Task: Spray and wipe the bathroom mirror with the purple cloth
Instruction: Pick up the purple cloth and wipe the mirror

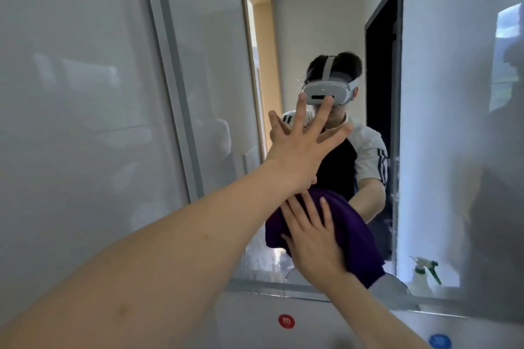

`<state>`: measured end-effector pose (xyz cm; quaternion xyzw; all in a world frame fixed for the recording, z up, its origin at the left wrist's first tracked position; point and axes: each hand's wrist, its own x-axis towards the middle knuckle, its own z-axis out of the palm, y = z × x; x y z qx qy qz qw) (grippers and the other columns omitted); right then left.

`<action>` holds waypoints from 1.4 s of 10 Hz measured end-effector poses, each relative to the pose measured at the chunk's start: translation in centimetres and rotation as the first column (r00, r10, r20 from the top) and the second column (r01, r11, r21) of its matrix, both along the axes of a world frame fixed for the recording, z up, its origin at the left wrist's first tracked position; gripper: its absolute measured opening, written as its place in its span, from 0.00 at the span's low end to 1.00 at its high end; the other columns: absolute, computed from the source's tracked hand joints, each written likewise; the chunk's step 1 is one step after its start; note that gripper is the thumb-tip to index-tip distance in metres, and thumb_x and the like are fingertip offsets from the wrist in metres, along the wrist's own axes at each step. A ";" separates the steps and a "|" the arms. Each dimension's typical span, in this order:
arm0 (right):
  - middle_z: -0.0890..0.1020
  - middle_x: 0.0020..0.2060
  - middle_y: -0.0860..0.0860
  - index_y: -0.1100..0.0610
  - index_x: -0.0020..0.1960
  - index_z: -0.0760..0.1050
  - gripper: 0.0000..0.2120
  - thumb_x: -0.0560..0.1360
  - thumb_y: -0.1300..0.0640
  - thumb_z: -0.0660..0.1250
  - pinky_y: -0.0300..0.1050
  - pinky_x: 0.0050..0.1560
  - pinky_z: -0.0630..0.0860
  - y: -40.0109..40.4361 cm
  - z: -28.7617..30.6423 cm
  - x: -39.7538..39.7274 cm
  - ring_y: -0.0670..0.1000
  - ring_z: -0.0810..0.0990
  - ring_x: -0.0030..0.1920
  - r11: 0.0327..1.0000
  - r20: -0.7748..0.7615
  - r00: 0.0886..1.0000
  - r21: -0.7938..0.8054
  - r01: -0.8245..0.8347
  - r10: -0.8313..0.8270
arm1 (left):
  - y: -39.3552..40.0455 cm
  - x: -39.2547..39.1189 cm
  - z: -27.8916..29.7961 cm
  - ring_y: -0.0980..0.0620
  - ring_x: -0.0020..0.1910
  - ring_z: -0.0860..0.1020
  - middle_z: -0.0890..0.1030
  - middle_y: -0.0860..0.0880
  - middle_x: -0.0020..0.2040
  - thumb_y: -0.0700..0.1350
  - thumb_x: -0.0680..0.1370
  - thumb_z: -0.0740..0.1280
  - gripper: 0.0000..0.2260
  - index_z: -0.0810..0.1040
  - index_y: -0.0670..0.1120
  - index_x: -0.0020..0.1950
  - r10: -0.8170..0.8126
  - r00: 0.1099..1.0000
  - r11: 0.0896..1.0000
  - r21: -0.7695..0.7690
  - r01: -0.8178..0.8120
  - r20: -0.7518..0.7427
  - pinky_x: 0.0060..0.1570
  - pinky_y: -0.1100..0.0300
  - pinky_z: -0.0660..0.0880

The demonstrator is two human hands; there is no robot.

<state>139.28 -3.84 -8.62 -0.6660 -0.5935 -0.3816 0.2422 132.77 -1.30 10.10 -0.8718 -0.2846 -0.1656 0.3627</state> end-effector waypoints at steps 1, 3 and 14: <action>0.66 0.79 0.56 0.57 0.81 0.56 0.36 0.78 0.47 0.61 0.62 0.80 0.44 0.3 1.0 0.0 0.59 0.55 0.81 1.000 0.035 0.999 0.001 0.003 -0.003 | -0.1 -1.5 1.5 0.31 0.81 0.36 0.30 0.45 0.83 0.59 0.74 0.75 0.55 0.33 0.60 0.82 -0.076 0.996 0.995 0.055 0.079 -0.051 0.71 0.23 0.59; 0.52 0.83 0.55 0.55 0.82 0.59 0.50 0.66 0.48 0.79 0.63 0.79 0.35 1.8 -3.4 -1.0 0.59 0.49 0.82 0.984 0.285 0.958 -0.174 0.022 0.029 | 4.2 -8.3 5.0 0.28 0.81 0.40 0.31 0.48 0.83 0.65 0.67 0.77 0.61 0.30 0.64 0.80 0.088 0.986 0.996 -0.009 -0.087 0.140 0.70 0.22 0.59; 0.65 0.80 0.55 0.55 0.77 0.70 0.43 0.65 0.48 0.81 0.61 0.80 0.38 5.3 -1.9 -5.3 0.61 0.58 0.79 0.970 0.332 0.934 -0.239 -0.052 0.132 | 6.6 -9.5 4.1 0.31 0.82 0.40 0.36 0.41 0.84 0.48 0.79 0.72 0.48 0.37 0.62 0.83 -0.022 0.985 0.994 -0.100 0.040 0.173 0.71 0.19 0.52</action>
